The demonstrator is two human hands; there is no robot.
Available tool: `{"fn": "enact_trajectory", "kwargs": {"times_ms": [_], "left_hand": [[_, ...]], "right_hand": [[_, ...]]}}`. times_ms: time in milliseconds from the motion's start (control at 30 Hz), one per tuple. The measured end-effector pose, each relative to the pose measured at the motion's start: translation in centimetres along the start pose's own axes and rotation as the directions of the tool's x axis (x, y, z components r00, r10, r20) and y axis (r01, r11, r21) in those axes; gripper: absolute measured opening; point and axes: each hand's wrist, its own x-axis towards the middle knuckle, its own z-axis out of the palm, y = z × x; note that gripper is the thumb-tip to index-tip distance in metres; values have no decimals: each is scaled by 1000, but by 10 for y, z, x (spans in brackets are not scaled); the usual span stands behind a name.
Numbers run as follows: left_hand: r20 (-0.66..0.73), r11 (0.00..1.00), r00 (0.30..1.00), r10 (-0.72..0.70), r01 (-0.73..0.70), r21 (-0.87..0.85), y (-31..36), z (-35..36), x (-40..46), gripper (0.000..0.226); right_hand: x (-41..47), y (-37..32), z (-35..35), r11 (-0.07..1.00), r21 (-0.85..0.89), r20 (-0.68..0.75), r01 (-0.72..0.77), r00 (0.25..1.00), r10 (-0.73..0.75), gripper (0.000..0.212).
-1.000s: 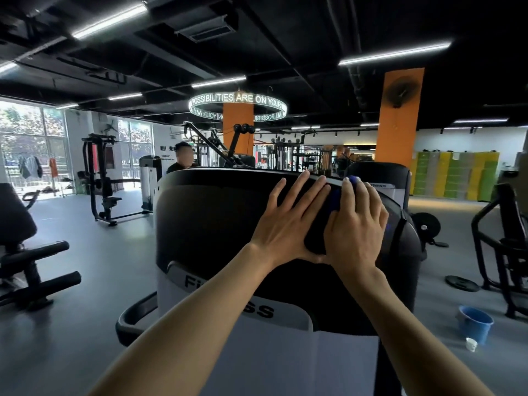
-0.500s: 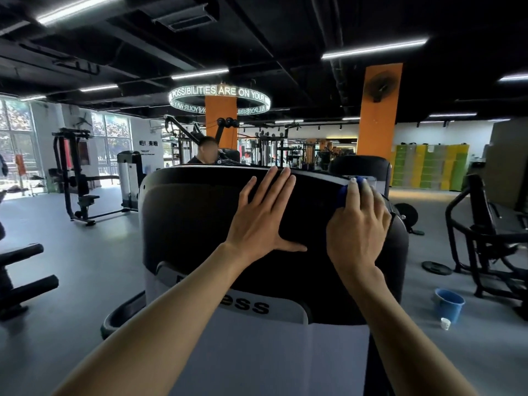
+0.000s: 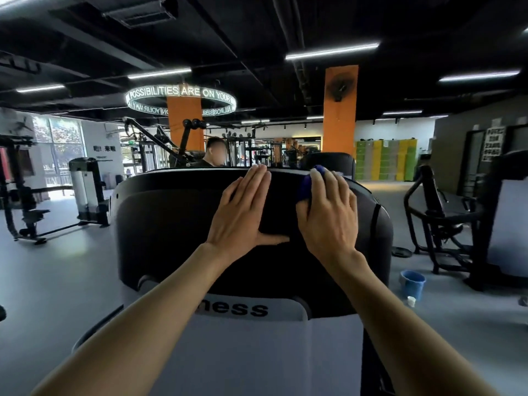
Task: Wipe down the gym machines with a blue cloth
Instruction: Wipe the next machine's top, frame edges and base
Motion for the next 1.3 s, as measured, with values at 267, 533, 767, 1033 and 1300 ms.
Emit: {"fn": "enact_trajectory", "kwargs": {"times_ms": [267,533,767,1033,1300], "left_hand": [[27,993,995,-92,90,74,-15,2,-13,137],[-82,998,995,-65,66,16,-18,8,-15,129],[-38,998,997,-63,63,10,-16,7,-16,130],[-120,996,991,-57,64,57,-20,16,-17,120],[-139,997,989,-49,58,58,-18,15,-19,129]], "right_hand": [[4,-44,4,969,100,11,-226,974,226,60],[1,-42,-3,990,-39,99,136,986,-132,65],[-3,-45,0,892,78,32,-445,896,443,60],[20,-91,12,994,23,49,104,993,-105,56],[1,-15,10,921,107,-87,-374,920,383,61]]}}
